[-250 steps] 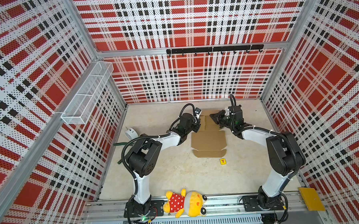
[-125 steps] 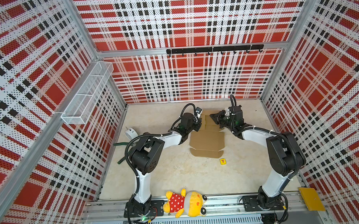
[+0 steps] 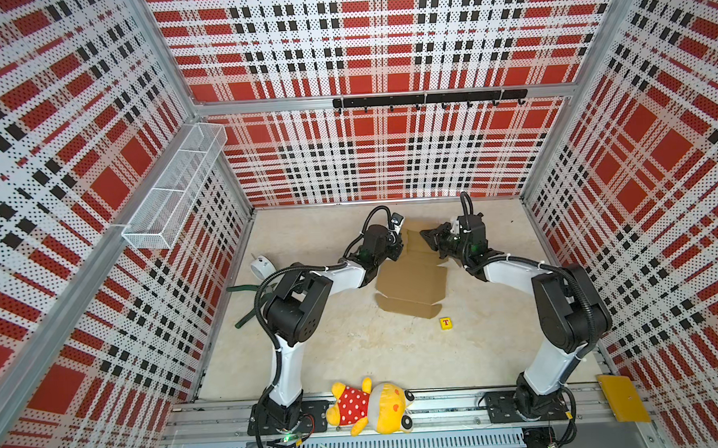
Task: Fold the paper box
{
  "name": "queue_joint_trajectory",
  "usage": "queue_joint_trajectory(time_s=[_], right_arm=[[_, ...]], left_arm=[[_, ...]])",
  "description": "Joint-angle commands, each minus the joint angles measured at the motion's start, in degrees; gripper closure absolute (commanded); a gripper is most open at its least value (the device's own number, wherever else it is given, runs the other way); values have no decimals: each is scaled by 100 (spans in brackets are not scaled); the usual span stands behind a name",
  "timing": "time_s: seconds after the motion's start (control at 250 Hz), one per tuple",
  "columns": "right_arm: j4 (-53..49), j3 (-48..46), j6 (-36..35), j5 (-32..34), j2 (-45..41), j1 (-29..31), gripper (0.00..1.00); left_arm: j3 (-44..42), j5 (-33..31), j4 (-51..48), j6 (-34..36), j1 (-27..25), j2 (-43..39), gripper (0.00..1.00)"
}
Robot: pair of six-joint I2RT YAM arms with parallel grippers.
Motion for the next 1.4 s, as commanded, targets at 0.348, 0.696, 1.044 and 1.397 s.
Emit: queue_joint_trajectory(time_s=[0.348, 0.696, 1.044, 1.397], right_arm=[[40, -57, 84, -465, -464, 219, 79], [-814, -595, -294, -202, -1868, 835, 64], [-3352, 331, -2235, 487, -2860, 679, 49], [-3244, 2125, -3508, -415, -630, 304, 27]], left_arm=[[42, 350, 134, 179, -107, -256, 90], [-380, 813, -92, 217, 207, -834, 88], [-1023, 2314, -467, 113, 815, -1539, 88], [-1843, 3818, -215, 637, 1831, -2140, 92]])
